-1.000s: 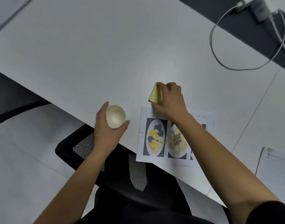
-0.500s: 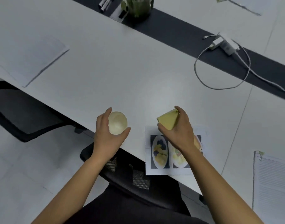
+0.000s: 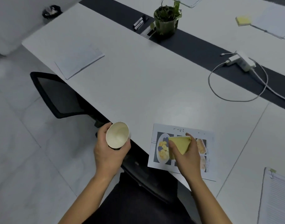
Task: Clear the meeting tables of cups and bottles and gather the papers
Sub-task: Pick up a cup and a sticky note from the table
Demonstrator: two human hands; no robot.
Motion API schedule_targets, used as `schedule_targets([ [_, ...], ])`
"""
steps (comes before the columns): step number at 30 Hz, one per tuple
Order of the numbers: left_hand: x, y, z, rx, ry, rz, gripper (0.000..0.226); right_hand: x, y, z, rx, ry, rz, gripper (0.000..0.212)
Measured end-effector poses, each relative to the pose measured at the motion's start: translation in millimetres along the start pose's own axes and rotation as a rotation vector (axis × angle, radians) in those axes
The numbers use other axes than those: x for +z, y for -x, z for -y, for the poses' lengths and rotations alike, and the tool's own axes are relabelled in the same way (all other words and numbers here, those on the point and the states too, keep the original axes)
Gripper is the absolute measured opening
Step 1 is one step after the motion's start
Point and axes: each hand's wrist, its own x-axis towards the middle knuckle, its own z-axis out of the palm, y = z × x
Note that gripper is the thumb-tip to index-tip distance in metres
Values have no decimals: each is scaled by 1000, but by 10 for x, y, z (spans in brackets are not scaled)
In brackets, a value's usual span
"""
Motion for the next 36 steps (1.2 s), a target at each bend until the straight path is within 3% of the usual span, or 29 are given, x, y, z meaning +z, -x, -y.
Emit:
schedule_targets([
  [3, -143, 59, 28, 9, 1, -28, 69, 65, 72, -18, -38, -26, 32, 59],
  [7, -251, -13, 56, 37, 45, -20, 69, 137, 206, 7, -63, -51, -5, 57],
  [12, -267, -179, 93, 109, 77, 146, 72, 127, 482, 130, -62, -125, -152, 21],
  [16, -93, -246, 106, 153, 114, 305, 73, 24, 733, 27, 1, -220, -302, 19],
  [21, 232, -154, 18, 228, 113, 549, 74, -215, 1024, -110, 268, -776, -472, 25],
  [28, 808, 125, -233, 346, 38, 744, 75, -607, 1093, -629, 301, -786, -650, 24],
  [36, 1636, 658, -521, 355, -87, 743, 77, -1158, 556, -1617, 550, -595, -508, 39],
])
